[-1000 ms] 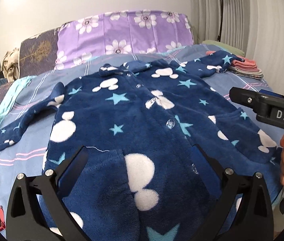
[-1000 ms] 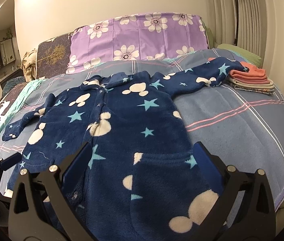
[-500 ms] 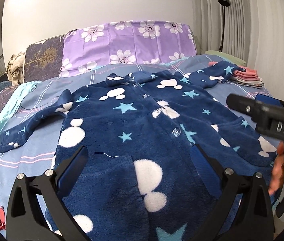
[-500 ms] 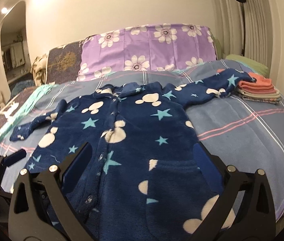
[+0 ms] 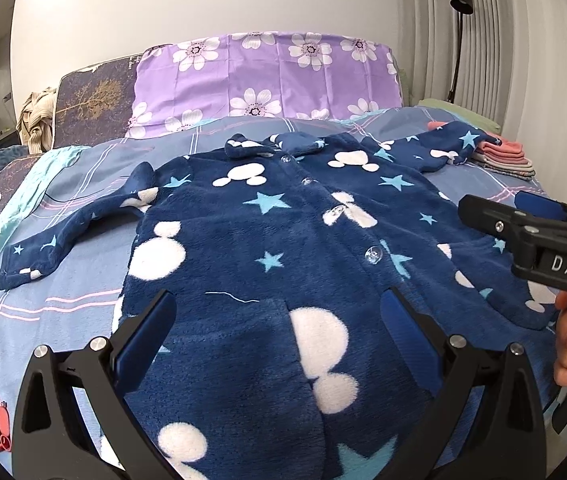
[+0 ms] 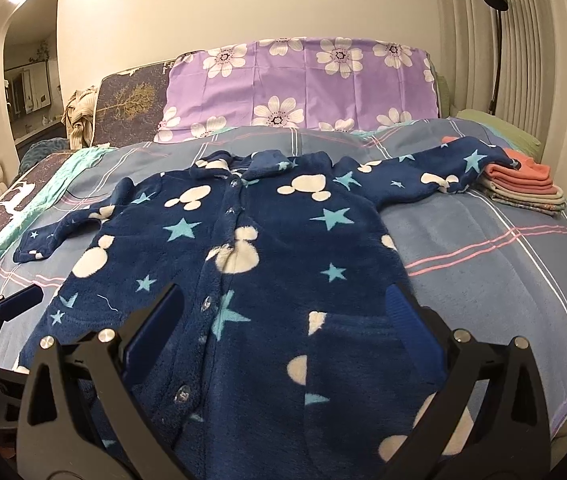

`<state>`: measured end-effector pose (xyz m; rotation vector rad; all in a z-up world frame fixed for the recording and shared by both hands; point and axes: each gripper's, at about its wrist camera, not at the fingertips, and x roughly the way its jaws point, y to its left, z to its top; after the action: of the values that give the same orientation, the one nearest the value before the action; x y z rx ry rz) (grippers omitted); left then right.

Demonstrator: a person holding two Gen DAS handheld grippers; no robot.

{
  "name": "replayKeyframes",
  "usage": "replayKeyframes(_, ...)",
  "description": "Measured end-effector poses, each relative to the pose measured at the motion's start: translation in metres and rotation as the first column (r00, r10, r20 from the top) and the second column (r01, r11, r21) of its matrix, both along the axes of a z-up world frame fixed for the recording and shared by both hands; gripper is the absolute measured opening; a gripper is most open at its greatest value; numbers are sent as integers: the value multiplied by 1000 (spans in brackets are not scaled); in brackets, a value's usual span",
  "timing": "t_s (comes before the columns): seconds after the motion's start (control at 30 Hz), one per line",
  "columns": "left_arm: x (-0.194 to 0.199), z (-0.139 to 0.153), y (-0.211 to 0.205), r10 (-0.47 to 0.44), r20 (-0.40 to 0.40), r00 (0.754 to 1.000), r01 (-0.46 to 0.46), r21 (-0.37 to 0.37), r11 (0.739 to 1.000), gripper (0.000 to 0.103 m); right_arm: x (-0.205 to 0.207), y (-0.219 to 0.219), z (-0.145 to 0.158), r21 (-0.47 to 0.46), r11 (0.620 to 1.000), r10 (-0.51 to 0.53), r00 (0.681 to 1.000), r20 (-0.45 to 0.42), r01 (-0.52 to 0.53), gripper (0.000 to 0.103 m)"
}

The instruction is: Fold small clothes

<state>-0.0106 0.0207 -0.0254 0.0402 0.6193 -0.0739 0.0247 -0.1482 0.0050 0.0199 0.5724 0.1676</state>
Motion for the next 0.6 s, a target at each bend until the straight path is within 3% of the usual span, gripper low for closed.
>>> replayKeyframes(0.6,2,-8,22,17,-37,999,-18,-19,1000,102,4,25,0,-34,999,11,1000,0,-11,101)
